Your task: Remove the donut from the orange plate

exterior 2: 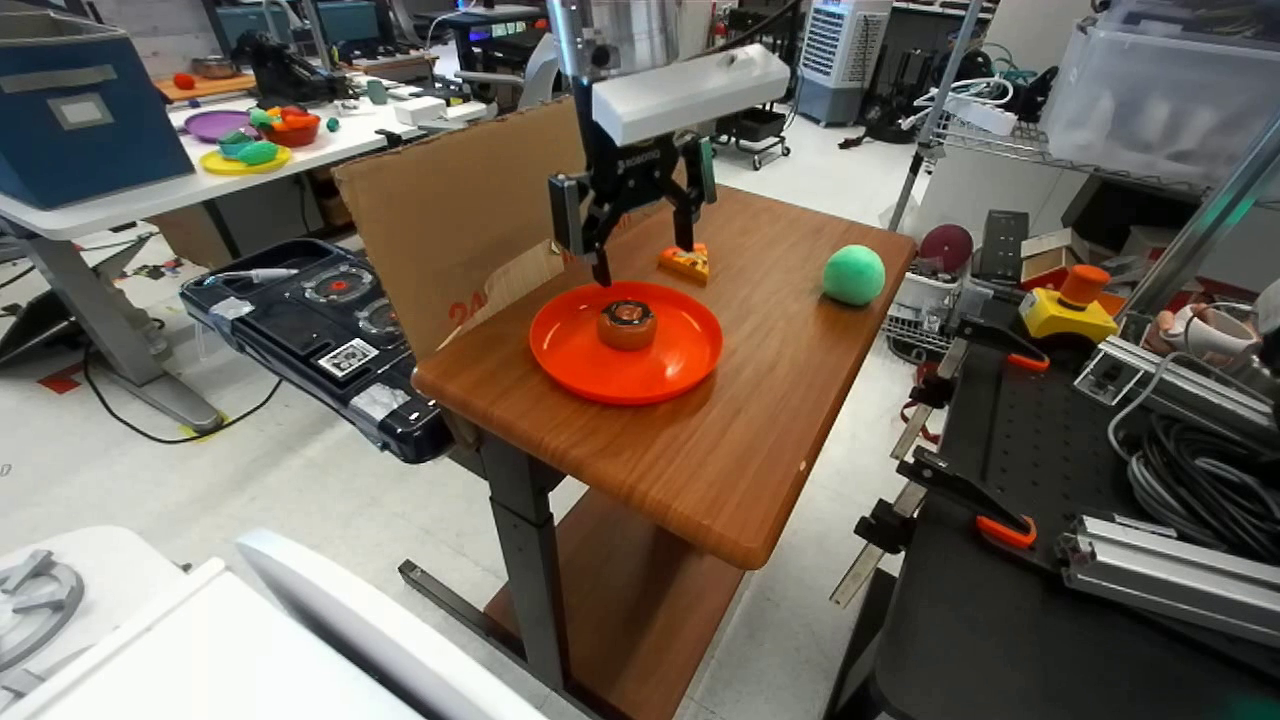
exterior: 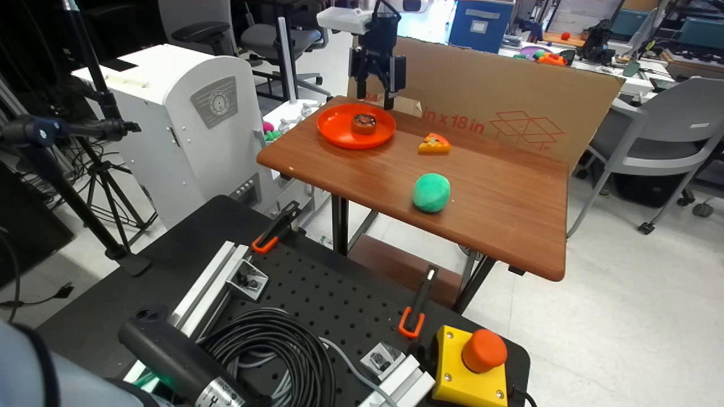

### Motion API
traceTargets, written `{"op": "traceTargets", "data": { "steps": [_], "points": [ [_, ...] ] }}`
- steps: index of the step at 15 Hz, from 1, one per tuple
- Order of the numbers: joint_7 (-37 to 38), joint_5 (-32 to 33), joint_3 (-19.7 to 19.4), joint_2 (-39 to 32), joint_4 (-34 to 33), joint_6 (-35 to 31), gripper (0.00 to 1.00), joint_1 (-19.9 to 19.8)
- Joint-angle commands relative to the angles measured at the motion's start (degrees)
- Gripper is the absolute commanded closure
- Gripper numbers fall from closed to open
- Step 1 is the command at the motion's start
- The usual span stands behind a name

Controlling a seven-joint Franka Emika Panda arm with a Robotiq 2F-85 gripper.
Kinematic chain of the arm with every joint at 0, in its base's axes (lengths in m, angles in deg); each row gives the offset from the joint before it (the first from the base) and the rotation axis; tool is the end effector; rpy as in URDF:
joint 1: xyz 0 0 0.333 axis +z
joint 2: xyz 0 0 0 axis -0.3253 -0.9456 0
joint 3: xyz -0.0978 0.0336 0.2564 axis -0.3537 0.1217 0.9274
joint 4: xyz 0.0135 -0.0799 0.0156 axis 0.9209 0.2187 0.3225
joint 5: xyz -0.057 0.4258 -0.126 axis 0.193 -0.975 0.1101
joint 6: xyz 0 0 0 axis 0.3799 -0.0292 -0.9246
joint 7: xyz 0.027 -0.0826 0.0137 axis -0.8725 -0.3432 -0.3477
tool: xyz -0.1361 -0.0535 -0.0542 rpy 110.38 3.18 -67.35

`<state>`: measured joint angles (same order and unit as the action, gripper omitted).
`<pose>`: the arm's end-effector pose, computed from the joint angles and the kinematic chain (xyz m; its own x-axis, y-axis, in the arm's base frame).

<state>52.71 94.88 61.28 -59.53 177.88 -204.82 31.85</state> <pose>0.6690 0.1621 0.1137 0.9302 -0.3624 -0.0585 -0.3503 -0.9239 0.1542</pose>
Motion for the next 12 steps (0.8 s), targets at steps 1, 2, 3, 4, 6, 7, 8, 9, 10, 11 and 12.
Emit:
{"op": "traceTargets", "data": {
  "steps": [1, 2, 3, 4, 6, 7, 8, 9, 10, 11, 12],
  "points": [
    [0.48, -0.69, -1.36, -5.60, -7.09, 4.46, 0.00, 2.23],
    [0.44, -0.71, -1.45, -6.63, -8.18, 5.13, 0.00, 2.49],
    [0.48, -0.69, -1.56, -7.69, -9.32, 5.71, 0.00, 2.80],
    [0.45, -0.69, -1.63, -8.59, -10.31, 6.32, 0.00, 3.05],
    [0.45, -0.71, -1.75, -10.32, -12.26, 7.37, 0.00, 3.54],
    [0.54, -0.56, -1.90, -11.09, -13.05, 7.45, 0.00, 3.85],
    [0.66, -0.43, -2.08, -11.82, -13.89, 7.90, 0.00, 4.14],
    [0.71, -0.53, -2.20, -12.48, -14.68, 8.30, 0.11, 4.24],
    [0.68, -0.59, -2.29, -13.07, -15.36, 8.56, 0.26, 4.35],
    [0.68, -0.75, -2.36, -13.73, -16.13, 8.97, 0.32, 4.34],
    [0.65, -0.83, -2.42, -14.22, -16.72, 9.16, 0.42, 4.37]
  ]
}}
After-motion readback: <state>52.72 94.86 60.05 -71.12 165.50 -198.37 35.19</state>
